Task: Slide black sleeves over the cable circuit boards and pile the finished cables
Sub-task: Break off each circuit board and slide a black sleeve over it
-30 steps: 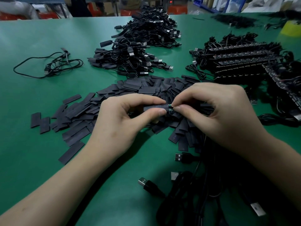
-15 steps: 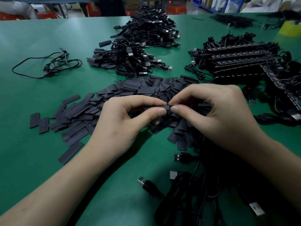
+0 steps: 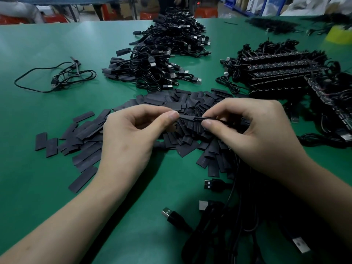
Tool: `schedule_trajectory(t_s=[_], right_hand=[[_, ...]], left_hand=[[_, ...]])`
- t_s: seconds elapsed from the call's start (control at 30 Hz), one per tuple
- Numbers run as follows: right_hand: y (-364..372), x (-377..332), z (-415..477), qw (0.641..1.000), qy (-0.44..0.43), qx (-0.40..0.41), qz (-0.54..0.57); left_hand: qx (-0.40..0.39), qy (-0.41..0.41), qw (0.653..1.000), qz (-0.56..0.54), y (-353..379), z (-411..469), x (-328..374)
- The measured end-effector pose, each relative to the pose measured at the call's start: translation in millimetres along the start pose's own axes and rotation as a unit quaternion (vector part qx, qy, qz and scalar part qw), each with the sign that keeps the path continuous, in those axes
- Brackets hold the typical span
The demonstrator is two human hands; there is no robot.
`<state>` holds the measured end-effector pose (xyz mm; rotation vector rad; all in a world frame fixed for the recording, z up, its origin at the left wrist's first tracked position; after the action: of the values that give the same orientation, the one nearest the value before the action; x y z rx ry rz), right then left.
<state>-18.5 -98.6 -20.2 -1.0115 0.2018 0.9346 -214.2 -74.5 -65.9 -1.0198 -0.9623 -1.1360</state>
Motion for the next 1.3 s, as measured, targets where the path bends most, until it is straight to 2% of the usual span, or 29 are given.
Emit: schedule_trajectory(t_s=[0.23, 0.47, 0.73, 0.87, 1.03, 1.3], right_hand=[[1.5, 0.6, -0.1, 1.0, -0.005, 0.002, -0.003], [2.7, -0.6, 0.8, 1.0, -0.011, -0.001, -0.021], [-0.1, 6.8, -0.3, 0.999, 0.022, 0.009, 0.027], [4.9, 5.1, 0.5, 0.998, 0.019, -0.016, 0.063], [13.0, 1.3, 0.4, 0.997, 0.018, -0.049, 0.062], [22.6, 9.5, -1.5, 0.988, 0.054, -0.087, 0.111]], left_hand=[[-0.013, 0.006, 1.0, 0.006, 5.3, -2.4, 4.5], [-0.018, -0.003, 0.999, -0.046, 7.5, -3.1, 2.0], [-0.03, 0.004, 0.992, -0.121, 10.4, -2.1, 6.5], [-0.022, -0.012, 0.99, -0.14, 11.1, -3.6, 5.8], [-0.003, 0.008, 0.994, -0.105, 6.3, -3.3, 8.5], [0.01, 0.111, 0.992, 0.055, 6.9, -10.2, 26.5]])
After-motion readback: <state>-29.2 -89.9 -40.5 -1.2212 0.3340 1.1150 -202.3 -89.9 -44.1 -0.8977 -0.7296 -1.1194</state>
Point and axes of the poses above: each hand's wrist, its own z-axis towards the middle knuckle, its own y-axis out of the palm, x = y × z, the point moved 10 cm from there along z, towards the middle knuckle, and after that the axes turned 1 degree about -y, right-handed, at the moved point
